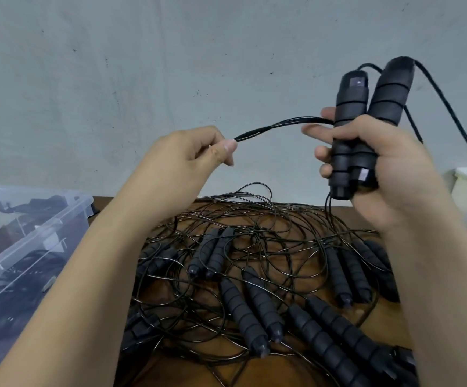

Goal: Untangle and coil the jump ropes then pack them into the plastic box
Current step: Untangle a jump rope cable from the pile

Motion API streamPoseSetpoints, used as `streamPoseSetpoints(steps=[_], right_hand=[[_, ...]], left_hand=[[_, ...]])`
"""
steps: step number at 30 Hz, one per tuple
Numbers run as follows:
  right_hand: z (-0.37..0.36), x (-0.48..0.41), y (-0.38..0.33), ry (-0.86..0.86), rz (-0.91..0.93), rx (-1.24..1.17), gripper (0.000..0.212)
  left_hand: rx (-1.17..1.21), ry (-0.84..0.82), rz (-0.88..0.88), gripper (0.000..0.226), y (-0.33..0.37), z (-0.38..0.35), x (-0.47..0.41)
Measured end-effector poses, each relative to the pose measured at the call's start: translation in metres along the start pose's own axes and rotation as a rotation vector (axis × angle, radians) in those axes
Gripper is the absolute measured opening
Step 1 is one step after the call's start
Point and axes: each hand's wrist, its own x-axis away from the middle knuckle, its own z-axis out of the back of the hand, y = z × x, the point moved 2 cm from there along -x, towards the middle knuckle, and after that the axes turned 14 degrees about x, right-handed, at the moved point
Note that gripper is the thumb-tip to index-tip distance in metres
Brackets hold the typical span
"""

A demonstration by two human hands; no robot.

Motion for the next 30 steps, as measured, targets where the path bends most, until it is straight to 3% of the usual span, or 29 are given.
streamPoseSetpoints(steps=[10,19,24,26,30], right_hand=[[-0.05,0.021,0.021,-0.276,-0.031,0.14,0.031],[-0.017,0.003,0.007,-0.057,-0.037,0.006,0.034],[-0.01,0.001,0.007,-0.033,-0.037,-0.001,0.034],[-0.012,0.002,0.008,-0.057,-0.054,0.03,0.035],[-0.017,0.006,0.011,-0.159,-0.114,0.125,0.034]], left_hand=[[0.034,-0.096,-0.034,0.029,0.005,-0.025,0.003],[0.096,-0.113,0.027,0.029,-0.001,-0.011,0.001],[0.018,-0.157,0.075,0.029,-0.008,-0.007,0.001],[-0.074,-0.125,0.1,0.03,-0.014,-0.002,-0.001],[-0.26,0.109,0.186,0.03,-0.036,0.022,-0.008]])
